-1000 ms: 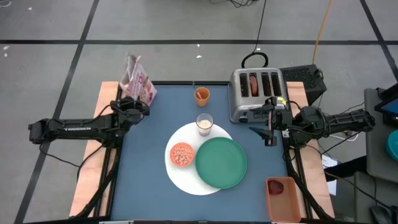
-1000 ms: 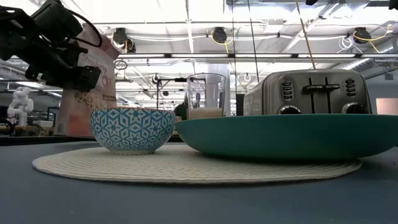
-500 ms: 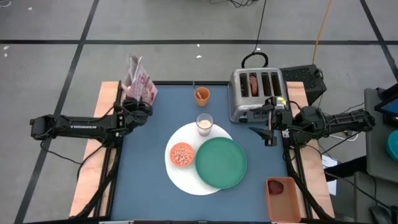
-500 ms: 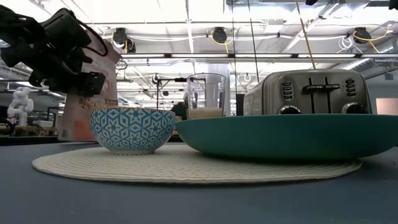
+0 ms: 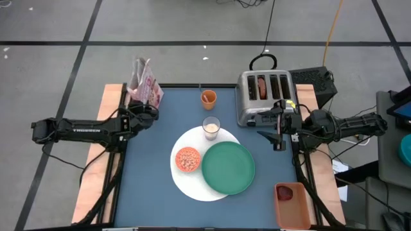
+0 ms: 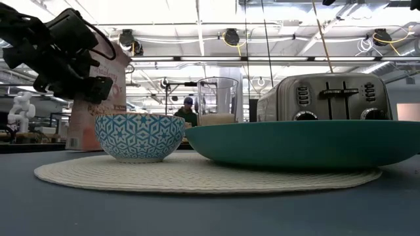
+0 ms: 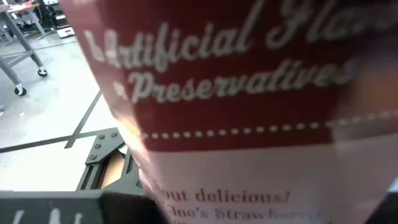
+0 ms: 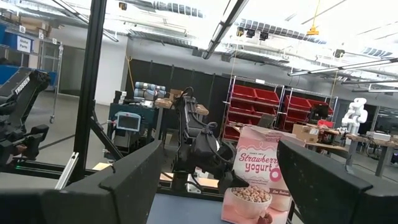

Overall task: Arrange a breakfast setting
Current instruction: Pour the cereal from the cereal box into the orange bowl

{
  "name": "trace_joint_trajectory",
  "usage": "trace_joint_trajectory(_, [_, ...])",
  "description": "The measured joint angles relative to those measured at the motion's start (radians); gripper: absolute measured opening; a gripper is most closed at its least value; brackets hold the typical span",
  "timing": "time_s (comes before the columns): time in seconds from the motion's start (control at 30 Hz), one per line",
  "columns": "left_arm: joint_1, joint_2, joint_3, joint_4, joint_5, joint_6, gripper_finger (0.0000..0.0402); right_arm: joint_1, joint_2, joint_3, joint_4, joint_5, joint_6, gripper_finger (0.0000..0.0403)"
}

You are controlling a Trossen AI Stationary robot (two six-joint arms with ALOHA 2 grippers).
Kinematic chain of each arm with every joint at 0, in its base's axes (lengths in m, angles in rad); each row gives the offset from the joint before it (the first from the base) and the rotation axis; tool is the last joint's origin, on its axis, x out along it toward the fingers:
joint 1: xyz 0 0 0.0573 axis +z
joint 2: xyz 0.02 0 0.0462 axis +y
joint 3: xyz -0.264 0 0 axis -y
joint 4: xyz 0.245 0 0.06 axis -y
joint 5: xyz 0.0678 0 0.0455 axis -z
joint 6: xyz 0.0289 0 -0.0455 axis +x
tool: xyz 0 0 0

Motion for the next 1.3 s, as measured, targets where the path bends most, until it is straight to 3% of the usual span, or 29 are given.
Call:
trace_joint_trajectory(0.3, [0.0, 0.0, 0.029, -0.006, 0.031, 0.074, 0.0202, 0.0, 0.0, 0.0, 0.0, 0.0, 0.001, 0.0307])
trace_joint_trajectory(1.3, [0.005, -0.002, 0.031, -0.054, 0.056, -0.047, 0.0203, 0.0, 0.0, 0.0, 0.0, -0.003, 0.003, 0.0307])
